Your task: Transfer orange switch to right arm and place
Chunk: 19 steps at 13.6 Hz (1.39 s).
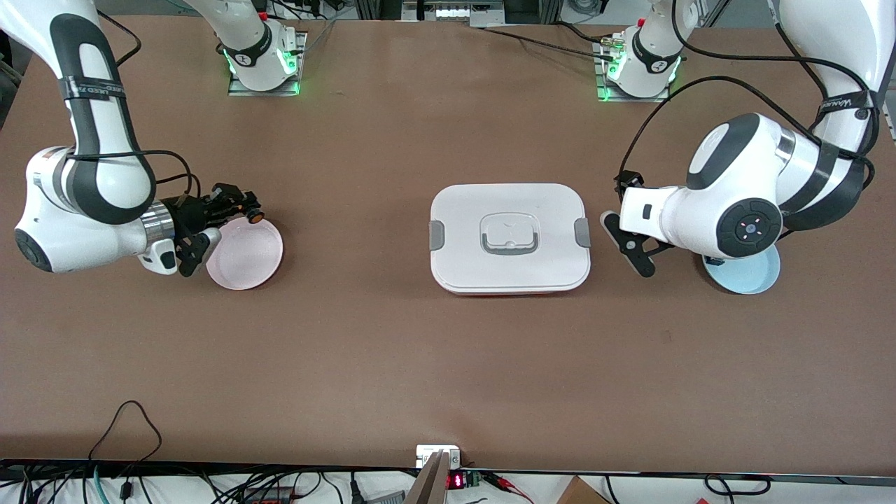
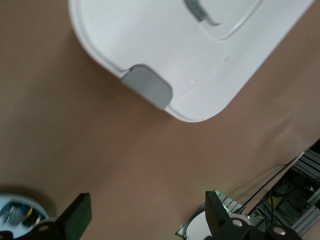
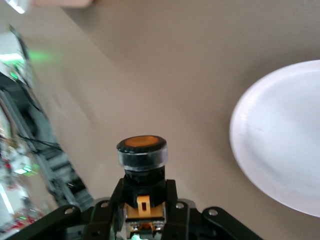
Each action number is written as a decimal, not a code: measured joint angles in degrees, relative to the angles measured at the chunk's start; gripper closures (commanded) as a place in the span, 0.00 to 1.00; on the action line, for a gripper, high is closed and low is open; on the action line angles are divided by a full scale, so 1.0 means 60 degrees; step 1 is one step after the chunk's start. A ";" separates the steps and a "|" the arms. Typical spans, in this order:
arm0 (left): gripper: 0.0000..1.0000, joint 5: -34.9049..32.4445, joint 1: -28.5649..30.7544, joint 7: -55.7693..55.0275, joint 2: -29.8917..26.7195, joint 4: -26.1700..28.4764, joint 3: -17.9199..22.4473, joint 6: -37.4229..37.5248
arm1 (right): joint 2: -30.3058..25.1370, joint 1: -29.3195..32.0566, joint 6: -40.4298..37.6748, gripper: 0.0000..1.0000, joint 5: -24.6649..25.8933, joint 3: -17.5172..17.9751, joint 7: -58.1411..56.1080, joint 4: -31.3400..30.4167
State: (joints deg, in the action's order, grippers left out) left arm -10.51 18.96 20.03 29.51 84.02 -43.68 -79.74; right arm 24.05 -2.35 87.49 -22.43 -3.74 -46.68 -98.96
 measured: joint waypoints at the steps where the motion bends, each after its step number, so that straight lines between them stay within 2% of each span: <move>1: 0.00 -0.0134 -0.0073 -0.0719 -0.0011 -0.0268 -0.0002 0.0245 | 0.0000 0.0000 0.0229 1.00 0.0482 0.0008 -0.0367 0.0000; 4: 0.00 -0.0514 -0.0085 -0.2717 -0.0071 -0.0946 0.0039 0.0579 | 0.0000 -0.0001 0.1056 1.00 0.1826 0.0033 -0.1656 0.0000; 6: 0.00 -0.1329 -0.0080 -0.3185 -0.0080 -0.1459 0.0044 0.0939 | 0.0001 -0.0002 0.1415 1.00 0.2461 0.0044 -0.2325 -0.0002; 8: 0.00 -0.1646 -0.0129 -0.3358 -0.0249 -0.2062 0.0263 0.1145 | -0.0001 -0.0002 0.1795 1.00 0.3028 0.0072 -0.3051 -0.0016; 9: 0.00 -0.1608 -0.0329 -0.3418 -0.0507 -0.2251 0.0716 0.1103 | -0.0001 -0.0004 0.2065 1.00 0.3150 0.0106 -0.3474 -0.0052; 10: 0.00 -0.1316 -0.0797 -0.3461 -0.0908 -0.2330 0.1669 0.0912 | -0.0005 -0.0006 0.2415 1.00 0.3213 0.0137 -0.3903 -0.0147; 12: 0.00 0.0180 -0.2201 -0.3499 -0.1894 -0.2020 0.4286 0.0206 | -0.0039 -0.0006 0.3258 1.00 0.3229 0.0156 -0.4648 -0.0583; 14: 0.00 0.1194 -0.3569 -0.3501 -0.2760 -0.1275 0.6552 -0.0443 | -0.0091 -0.0006 0.4000 1.00 0.3236 0.0158 -0.5368 -0.1070; 15: 0.00 0.1386 -0.3962 -0.3500 -0.3159 -0.0798 0.7197 -0.0970 | -0.0112 -0.0007 0.4330 1.00 0.3237 0.0159 -0.5729 -0.1279; 16: 0.00 0.1441 -0.4098 -0.3498 -0.3587 -0.0199 0.7463 -0.1724 | -0.0127 -0.0006 0.4612 1.00 0.3237 0.0158 -0.6020 -0.1470; 17: 0.00 0.1449 -0.4106 -0.3498 -0.4038 0.0479 0.7546 -0.2449 | -0.0142 -0.0006 0.4868 1.00 0.3238 0.0159 -0.6250 -0.1658; 19: 0.00 0.1451 -0.4017 -0.3484 -0.4766 0.1551 0.7587 -0.3084 | -0.0171 -0.0006 0.5413 1.00 0.3239 0.0160 -0.6669 -0.2011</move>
State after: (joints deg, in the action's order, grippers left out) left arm -1.80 -5.14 -0.87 0.92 93.33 1.83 -98.24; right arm 23.02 -2.39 119.97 -3.00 -2.77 -86.69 -111.03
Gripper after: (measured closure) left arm 0.000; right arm 0.661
